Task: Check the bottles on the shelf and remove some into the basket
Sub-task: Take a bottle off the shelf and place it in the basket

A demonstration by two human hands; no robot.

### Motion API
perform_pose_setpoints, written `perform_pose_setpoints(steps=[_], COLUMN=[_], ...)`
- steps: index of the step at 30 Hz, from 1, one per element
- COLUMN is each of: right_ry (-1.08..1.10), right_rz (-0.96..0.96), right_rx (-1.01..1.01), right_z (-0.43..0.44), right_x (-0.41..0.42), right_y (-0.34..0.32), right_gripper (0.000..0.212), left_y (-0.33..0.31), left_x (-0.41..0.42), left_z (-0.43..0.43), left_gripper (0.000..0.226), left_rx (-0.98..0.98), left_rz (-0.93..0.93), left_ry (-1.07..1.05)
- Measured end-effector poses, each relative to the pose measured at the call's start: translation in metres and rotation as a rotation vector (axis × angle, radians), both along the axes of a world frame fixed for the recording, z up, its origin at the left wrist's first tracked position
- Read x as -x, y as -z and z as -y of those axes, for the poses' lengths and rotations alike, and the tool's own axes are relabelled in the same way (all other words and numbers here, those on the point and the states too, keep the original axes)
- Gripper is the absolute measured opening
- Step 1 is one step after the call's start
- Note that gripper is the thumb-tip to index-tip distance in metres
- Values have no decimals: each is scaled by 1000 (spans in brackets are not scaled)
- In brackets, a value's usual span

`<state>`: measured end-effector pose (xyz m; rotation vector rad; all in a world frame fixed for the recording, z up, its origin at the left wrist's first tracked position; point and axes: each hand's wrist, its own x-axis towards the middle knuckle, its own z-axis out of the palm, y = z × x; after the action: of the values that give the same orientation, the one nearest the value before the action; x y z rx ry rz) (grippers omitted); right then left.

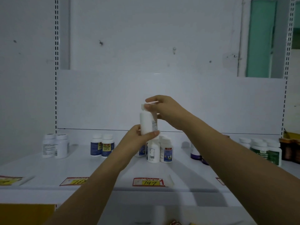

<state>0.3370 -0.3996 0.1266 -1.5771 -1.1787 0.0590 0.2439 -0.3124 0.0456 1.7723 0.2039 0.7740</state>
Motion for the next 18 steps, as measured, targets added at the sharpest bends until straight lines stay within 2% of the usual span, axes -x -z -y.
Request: perform_pose_setpoints(steps=[2, 5, 9, 11, 14, 16, 18], right_ry=[-97, -202, 14, 89, -31, -158, -215], right_rz=[-39, -110, 44, 45, -53, -77, -86], right_rx=[-7, 4, 54, -17, -58, -49, -33], right_z=[4, 3, -3, -5, -1, 1, 2], right_x=[0, -1, 1, 0, -3, -2, -1], right_y=[2, 5, 9, 9, 10, 9, 9], right_gripper=[32, 31, 48, 44, 37, 38, 39], left_y=[-2, -4, -3, -1, 0, -2, -1], left_x=[3, 5, 5, 5, 8, 10, 9], left_z=[-4, -1, 5, 5, 5, 4, 2], left_gripper=[48, 43, 49, 54, 46, 39, 42], left_rx=[90, -20, -173, -252, -204, -79, -1], left_rz=[-9, -22, 7, 8, -10, -5, 29], left_ry=[89, 12, -246, -310, -172, -15, 22])
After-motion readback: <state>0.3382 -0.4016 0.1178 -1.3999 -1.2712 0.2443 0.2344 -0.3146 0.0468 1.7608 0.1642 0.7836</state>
